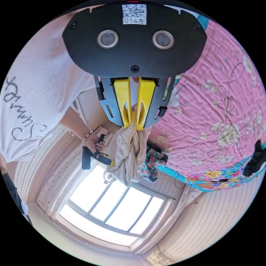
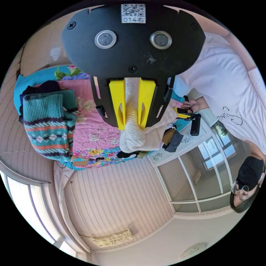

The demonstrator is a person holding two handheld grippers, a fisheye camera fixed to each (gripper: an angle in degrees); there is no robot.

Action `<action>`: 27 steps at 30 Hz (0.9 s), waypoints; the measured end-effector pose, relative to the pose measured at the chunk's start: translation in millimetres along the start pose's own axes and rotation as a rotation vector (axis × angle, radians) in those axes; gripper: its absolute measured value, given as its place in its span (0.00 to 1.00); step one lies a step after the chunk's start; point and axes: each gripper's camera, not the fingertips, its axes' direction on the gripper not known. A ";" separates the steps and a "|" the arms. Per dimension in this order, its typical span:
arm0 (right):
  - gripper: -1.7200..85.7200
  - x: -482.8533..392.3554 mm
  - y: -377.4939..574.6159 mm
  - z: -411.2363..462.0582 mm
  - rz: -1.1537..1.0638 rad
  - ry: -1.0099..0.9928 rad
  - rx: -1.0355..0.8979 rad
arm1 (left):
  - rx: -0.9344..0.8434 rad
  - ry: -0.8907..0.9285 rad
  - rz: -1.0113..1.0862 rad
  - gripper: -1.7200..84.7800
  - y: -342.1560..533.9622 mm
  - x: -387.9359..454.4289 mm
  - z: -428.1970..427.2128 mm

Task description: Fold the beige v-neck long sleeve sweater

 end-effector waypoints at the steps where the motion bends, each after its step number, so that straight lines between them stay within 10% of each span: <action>1: 0.10 15.3 -7.5 -19.6 0.004 0.050 -0.008 | -0.008 0.031 0.039 0.03 -28.9 3.2 26.3; 6: 0.11 89.3 -73.0 -67.3 0.032 0.253 -0.044 | 0.048 0.057 0.082 0.04 -163.3 -12.0 122.5; 12: 0.14 220.4 -122.7 -43.4 0.369 0.414 -0.145 | -0.181 -0.339 -0.108 0.07 -274.6 -97.5 266.8; 27: 0.13 169.0 -53.4 46.3 -0.042 0.673 -0.355 | -0.234 -0.315 0.063 0.07 -289.1 -102.7 336.7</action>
